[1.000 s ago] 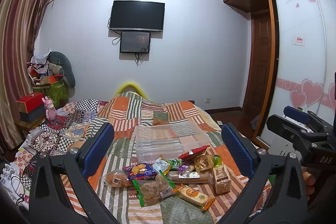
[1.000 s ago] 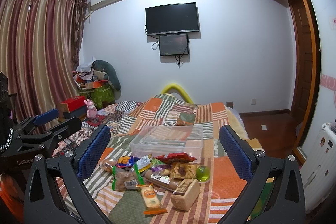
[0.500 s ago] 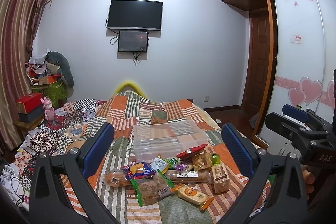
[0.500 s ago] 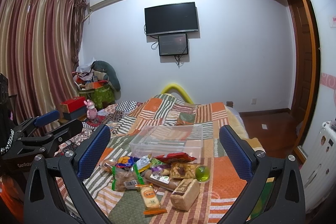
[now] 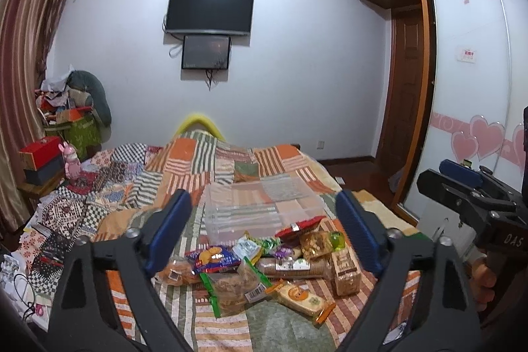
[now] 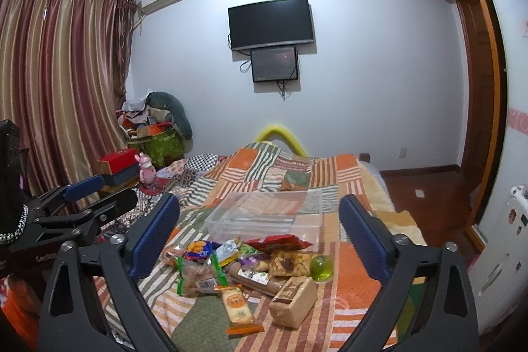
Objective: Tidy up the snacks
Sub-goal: 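Grasp the orange-labelled rice cake pack with the left tool while the right tool grasps the bread loaf bag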
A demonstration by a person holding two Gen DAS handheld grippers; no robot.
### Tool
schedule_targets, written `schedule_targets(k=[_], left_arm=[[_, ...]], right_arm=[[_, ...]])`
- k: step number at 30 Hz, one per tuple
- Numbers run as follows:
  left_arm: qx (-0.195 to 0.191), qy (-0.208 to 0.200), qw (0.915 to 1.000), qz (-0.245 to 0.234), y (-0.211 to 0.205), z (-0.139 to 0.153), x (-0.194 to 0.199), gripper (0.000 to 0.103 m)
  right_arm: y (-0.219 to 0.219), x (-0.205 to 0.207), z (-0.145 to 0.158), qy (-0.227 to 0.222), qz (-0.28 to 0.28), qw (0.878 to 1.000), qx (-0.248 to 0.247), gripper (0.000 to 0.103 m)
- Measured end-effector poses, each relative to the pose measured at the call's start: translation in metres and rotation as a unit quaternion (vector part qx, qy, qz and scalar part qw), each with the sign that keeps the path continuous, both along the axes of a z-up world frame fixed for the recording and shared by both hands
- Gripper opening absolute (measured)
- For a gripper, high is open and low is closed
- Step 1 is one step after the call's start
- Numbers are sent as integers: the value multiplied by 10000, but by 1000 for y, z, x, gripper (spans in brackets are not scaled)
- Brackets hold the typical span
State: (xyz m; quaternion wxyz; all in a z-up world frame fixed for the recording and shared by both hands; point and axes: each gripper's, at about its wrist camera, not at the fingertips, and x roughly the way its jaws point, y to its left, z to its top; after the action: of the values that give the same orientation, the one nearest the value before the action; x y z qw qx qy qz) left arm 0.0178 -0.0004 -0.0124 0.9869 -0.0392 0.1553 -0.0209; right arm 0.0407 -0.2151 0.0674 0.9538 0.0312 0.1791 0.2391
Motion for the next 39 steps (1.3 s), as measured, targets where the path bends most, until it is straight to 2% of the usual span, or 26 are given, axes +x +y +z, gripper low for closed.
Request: schedule_targets(k=[3, 8, 11, 14, 18, 29, 33, 39], left_arm=[[19, 186, 9998, -83, 0, -7, 7, 82], [56, 642, 9976, -256, -2, -24, 25, 66], [83, 997, 9944, -332, -3, -40, 39, 56], [68, 1403, 9892, -421, -5, -57, 54, 53], [19, 1945, 9792, -572, -11, -83, 75, 52], [-58, 3118, 9444, -1044, -39, -151, 121, 52], [-98, 3354, 9350, -1147, -47, -168, 126, 52], [-81, 3404, 9306, -1345, -56, -176, 125, 52]], right_arm=[[-1, 5, -5, 147, 51, 9999, -6, 85], [-3, 15, -19, 434, 106, 9990, -26, 73], [-5, 21, -29, 637, 145, 9978, -58, 65], [-7, 32, -46, 935, 153, 9954, -156, 59], [-13, 45, -65, 1321, 134, 9909, -202, 53], [-14, 67, -111, 2213, 212, 9742, -381, 52], [-8, 73, -123, 2409, 332, 9693, -370, 52], [3, 80, -140, 2672, 465, 9609, -563, 52]])
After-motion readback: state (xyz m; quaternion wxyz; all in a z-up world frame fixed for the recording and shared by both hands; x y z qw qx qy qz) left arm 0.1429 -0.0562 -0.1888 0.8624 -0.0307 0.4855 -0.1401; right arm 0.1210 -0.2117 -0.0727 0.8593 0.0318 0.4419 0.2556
